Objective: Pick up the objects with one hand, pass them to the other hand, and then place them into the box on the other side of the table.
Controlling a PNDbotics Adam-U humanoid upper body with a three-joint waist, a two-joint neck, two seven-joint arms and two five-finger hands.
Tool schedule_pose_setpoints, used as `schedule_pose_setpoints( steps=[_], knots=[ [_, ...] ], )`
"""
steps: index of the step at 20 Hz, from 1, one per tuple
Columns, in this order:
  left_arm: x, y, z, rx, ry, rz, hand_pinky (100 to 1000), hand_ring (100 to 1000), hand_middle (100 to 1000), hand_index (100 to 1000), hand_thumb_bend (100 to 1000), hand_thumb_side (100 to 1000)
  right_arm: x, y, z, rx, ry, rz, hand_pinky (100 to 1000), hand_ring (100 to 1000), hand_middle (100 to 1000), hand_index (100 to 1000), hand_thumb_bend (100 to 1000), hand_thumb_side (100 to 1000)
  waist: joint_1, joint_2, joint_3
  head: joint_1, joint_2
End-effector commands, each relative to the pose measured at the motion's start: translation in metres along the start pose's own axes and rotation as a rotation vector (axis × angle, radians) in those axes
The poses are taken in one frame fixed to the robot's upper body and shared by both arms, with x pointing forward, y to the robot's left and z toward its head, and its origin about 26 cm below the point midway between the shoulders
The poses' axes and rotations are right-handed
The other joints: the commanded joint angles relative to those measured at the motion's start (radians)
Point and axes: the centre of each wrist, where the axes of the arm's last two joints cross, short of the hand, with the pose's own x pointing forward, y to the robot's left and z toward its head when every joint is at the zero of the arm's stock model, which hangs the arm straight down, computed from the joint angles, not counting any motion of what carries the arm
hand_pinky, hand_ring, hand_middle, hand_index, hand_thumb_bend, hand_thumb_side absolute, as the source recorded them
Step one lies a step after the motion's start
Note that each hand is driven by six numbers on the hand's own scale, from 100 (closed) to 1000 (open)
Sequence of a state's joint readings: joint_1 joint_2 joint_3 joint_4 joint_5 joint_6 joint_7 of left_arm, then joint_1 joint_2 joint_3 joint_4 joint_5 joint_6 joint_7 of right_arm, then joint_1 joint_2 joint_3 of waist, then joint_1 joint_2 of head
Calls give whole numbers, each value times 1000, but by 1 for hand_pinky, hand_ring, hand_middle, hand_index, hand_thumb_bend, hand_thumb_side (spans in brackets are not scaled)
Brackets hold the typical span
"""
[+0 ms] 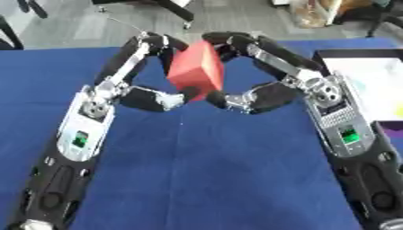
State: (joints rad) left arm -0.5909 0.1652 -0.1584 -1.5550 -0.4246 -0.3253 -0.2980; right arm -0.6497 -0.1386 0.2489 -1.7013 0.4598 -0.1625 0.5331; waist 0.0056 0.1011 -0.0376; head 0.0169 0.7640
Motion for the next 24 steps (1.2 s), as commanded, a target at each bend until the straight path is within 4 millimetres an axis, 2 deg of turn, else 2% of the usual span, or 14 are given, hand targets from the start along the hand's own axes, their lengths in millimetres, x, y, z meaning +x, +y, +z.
schedule_pose_setpoints(
  steps=[1,6,11,15,17,20,24],
  knots=[
    [10,7,-11,-1,-49,-32,462,370,326,448,434,354,3,-6,-2,15,-17,20,801,817,858,947,408,588,-13,-30,0,-3,6],
    [12,5,-13,-17,-65,-39,463,370,327,448,430,357,4,-7,-2,3,-8,21,767,755,771,883,376,525,-13,-29,0,-5,6],
    [15,3,-16,-30,-83,-51,469,374,331,453,428,365,4,-7,-2,-49,24,19,678,623,597,748,271,323,-13,-30,1,-8,6],
    [18,1,-18,-39,-97,-56,470,375,333,455,430,366,3,-6,-3,-80,51,24,620,552,518,649,178,152,-14,-31,1,-11,6],
    [19,1,-19,-41,-102,-55,471,376,334,457,431,367,3,-5,-3,-91,60,33,598,528,492,607,152,100,-15,-31,1,-13,6],
    [20,0,-19,-45,-107,-52,471,378,336,459,438,368,3,-4,-4,-94,66,49,554,487,441,544,105,100,-15,-31,1,-16,6],
    [21,0,-19,-51,-111,-46,487,401,371,492,490,384,3,-3,-4,-108,75,48,491,433,352,444,100,100,-16,-31,0,-16,6]
  ],
)
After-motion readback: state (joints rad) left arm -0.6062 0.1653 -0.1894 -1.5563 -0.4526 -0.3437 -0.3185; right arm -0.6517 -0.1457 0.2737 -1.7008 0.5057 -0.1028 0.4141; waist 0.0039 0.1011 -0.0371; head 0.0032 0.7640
